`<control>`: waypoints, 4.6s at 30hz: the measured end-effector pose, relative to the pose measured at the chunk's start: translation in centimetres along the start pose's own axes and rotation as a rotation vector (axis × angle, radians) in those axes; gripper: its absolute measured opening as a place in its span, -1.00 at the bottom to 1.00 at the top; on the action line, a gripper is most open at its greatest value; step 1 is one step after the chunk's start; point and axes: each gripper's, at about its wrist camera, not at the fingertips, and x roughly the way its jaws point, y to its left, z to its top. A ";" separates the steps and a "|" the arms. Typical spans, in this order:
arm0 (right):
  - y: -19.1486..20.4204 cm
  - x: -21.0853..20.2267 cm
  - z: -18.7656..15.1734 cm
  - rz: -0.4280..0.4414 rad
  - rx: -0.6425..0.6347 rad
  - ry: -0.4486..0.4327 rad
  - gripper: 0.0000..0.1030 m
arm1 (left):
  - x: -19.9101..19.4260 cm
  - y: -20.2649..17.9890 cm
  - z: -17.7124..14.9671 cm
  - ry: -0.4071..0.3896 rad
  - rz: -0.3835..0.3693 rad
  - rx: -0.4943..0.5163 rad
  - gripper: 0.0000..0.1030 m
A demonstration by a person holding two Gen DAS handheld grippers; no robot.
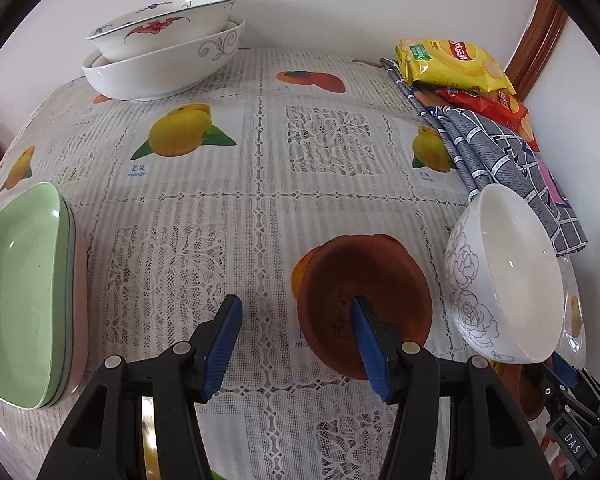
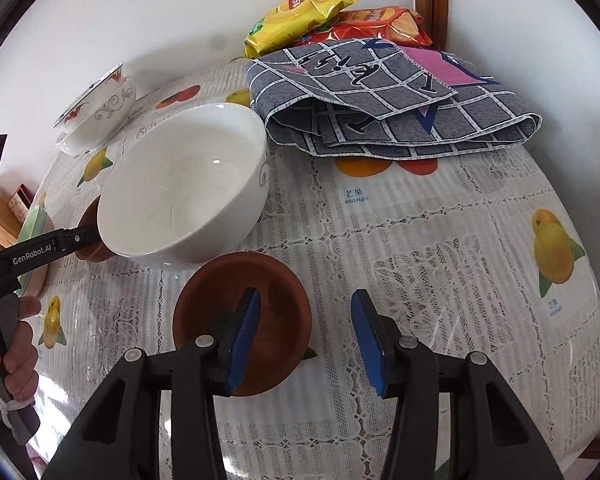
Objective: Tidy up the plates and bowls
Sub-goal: 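Close the left gripper on one terracotta bowl rim while the right gripper grasps the other, then carry the right gripper's terracotta bowl over the white bowl while the left gripper holds its bowl, then lower the terracotta bowl into the white bowl and open the right gripper, then withdraw the right gripper while the left gripper carries its terracotta bowl toward the white bowl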
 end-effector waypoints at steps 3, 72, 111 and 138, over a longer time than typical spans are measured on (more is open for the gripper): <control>-0.1 0.6 0.0 0.014 0.020 0.010 -0.21 | 0.4 -0.1 0.2 -0.002 0.009 0.005 0.04; 5.4 -4.4 6.0 0.027 -0.059 -0.166 -0.81 | -9.4 2.7 1.0 -0.189 -0.061 0.002 -0.83; 7.4 3.6 7.4 -0.102 -0.161 -0.023 -0.75 | -4.7 1.7 3.0 -0.131 -0.106 0.018 -0.83; 6.9 -2.3 6.8 -0.117 -0.161 -0.144 -0.29 | -8.0 0.4 2.4 -0.183 -0.115 0.042 -0.82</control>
